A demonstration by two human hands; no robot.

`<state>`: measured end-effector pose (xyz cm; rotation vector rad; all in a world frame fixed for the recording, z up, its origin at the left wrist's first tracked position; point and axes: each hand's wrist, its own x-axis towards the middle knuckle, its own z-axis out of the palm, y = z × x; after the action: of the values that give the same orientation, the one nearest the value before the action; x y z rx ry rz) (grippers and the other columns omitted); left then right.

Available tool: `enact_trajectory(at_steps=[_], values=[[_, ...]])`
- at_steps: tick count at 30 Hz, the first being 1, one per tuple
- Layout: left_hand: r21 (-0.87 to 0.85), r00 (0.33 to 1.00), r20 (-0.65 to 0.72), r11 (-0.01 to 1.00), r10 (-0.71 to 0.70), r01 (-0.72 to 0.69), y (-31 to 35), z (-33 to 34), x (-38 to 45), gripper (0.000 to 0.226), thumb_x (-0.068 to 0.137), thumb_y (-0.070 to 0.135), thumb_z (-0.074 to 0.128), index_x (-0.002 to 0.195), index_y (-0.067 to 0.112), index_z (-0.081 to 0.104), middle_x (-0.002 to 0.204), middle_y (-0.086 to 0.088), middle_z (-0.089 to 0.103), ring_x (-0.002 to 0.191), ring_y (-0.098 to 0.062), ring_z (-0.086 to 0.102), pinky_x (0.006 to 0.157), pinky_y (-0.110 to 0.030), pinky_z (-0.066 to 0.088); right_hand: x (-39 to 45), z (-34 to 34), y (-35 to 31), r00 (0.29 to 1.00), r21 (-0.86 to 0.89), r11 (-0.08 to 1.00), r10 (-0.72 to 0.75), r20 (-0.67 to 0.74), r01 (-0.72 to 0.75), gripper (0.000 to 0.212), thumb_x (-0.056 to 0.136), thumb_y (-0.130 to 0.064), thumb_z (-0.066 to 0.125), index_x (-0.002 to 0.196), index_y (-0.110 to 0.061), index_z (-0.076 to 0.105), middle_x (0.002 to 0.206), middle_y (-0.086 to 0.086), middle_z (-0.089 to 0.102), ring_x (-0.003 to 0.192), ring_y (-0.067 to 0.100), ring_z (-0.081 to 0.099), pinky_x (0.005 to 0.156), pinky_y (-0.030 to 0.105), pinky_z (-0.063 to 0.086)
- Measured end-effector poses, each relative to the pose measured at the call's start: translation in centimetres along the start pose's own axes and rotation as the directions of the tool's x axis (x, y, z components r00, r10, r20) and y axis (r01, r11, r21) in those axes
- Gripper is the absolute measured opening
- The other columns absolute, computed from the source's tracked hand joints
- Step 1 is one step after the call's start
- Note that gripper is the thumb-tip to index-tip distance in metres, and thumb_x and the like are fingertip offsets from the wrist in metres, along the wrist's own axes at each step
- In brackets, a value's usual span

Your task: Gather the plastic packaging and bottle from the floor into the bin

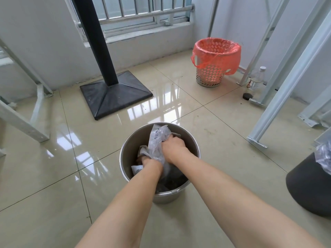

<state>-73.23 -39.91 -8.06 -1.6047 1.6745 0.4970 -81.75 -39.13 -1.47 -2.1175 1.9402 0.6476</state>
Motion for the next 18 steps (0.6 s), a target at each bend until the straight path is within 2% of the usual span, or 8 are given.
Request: enact_trajectory(at_steps=[2, 5, 7, 9, 10, 12, 15, 18], values=[[-0.003, 0.999, 0.005, 0.999, 0.043, -0.043, 0.1, -0.5, -0.5, 0.064, 0.086, 0.045, 0.051, 0.143, 0.018, 0.035, 0.144, -0.011, 0.041, 0.136, -0.032, 0.038, 0.101, -0.039, 0.031, 0.1, 0.1, 0.2, 1.0, 0.034, 0.999, 0.002, -0.017, -0.002, 0.063, 0.096, -0.019, 0.054, 0.152, -0.012, 0.025, 0.155, 0.023, 0.024, 0.136, 0.041, 0.037, 0.104, 0.049, 0.042], [0.379, 0.987, -0.07, 0.919, 0.143, -0.107, -0.7, -1.0, -0.8, 0.072, 0.075, 0.049, 0.059, 0.14, 0.023, 0.042, 0.139, -0.009, 0.046, 0.116, -0.032, 0.044, 0.089, -0.048, 0.033, -0.3, -0.1, 0.5, 1.0, 0.08, 0.997, 0.001, -0.025, 0.001, 0.063, 0.095, -0.023, 0.055, 0.151, -0.016, 0.027, 0.156, 0.018, 0.026, 0.136, 0.039, 0.039, 0.099, 0.051, 0.045], [0.282, 0.985, 0.054, 0.944, 0.161, -0.17, -1.7, -1.4, -2.5, 0.063, 0.086, 0.038, 0.059, 0.143, 0.013, 0.049, 0.137, -0.005, 0.054, 0.107, -0.024, 0.047, 0.092, -0.044, 0.036, -1.2, -0.6, 1.0, 1.0, 0.086, 0.996, -0.004, -0.014, 0.005, 0.067, 0.091, -0.019, 0.058, 0.151, -0.015, 0.028, 0.157, 0.017, 0.025, 0.137, 0.038, 0.038, 0.101, 0.051, 0.045], [0.233, 0.983, -0.028, 0.958, 0.179, -0.167, -2.5, -2.7, -6.0, 0.054, 0.093, 0.044, 0.055, 0.14, 0.018, 0.049, 0.138, 0.002, 0.05, 0.121, -0.023, 0.047, 0.106, -0.037, 0.035, -2.4, -1.4, 1.7, 0.999, 0.075, 0.997, -0.027, 0.024, 0.026, 0.079, 0.082, -0.013, 0.069, 0.15, -0.013, 0.028, 0.156, 0.015, 0.026, 0.139, 0.036, 0.035, 0.106, 0.05, 0.042], [0.241, 0.959, -0.149, 0.949, 0.243, -0.203, -3.0, -3.5, -7.8, 0.057, 0.091, 0.05, 0.056, 0.139, 0.021, 0.049, 0.141, 0.002, 0.048, 0.127, -0.023, 0.046, 0.108, -0.034, 0.034, -2.9, -1.8, 1.9, 0.998, 0.086, 0.996, -0.034, 0.051, 0.03, 0.086, 0.076, -0.01, 0.073, 0.15, -0.013, 0.028, 0.156, 0.014, 0.027, 0.141, 0.035, 0.033, 0.108, 0.048, 0.041], [0.323, 0.918, -0.229, 0.915, 0.323, -0.242, -4.7, -3.8, -9.8, 0.066, 0.086, 0.057, 0.059, 0.14, 0.022, 0.046, 0.141, 0.001, 0.047, 0.131, -0.023, 0.045, 0.105, -0.03, 0.037, -4.0, -2.4, 2.1, 0.994, 0.133, 0.991, -0.023, 0.104, 0.009, 0.095, 0.071, -0.008, 0.077, 0.151, -0.011, 0.026, 0.157, 0.012, 0.027, 0.141, 0.034, 0.033, 0.108, 0.046, 0.041], [0.356, 0.901, -0.23, 0.893, 0.369, -0.274, -6.6, -4.3, -11.4, 0.062, 0.076, 0.061, 0.067, 0.125, 0.024, 0.06, 0.118, 0.006, 0.062, 0.112, -0.022, 0.059, 0.09, -0.032, 0.052, -6.3, -3.9, 1.8, 0.994, 0.091, 0.996, 0.01, 0.111, -0.02, 0.074, 0.077, -0.012, 0.074, 0.143, -0.01, 0.041, 0.146, 0.006, 0.045, 0.129, 0.028, 0.049, 0.092, 0.031, 0.045], [0.29, 0.844, -0.339, 0.9, 0.415, -0.326, -8.3, -4.4, -13.7, 0.049, 0.086, 0.052, 0.06, 0.116, 0.014, 0.065, 0.105, -0.001, 0.066, 0.099, -0.025, 0.064, 0.071, -0.032, 0.048, -9.2, -6.3, 1.3, 1.0, 0.022, 1.0, 0.018, 0.01, -0.018, 0.043, 0.085, -0.009, 0.063, 0.128, -0.008, 0.055, 0.129, 0.005, 0.056, 0.118, 0.026, 0.057, 0.08, 0.028, 0.045]])
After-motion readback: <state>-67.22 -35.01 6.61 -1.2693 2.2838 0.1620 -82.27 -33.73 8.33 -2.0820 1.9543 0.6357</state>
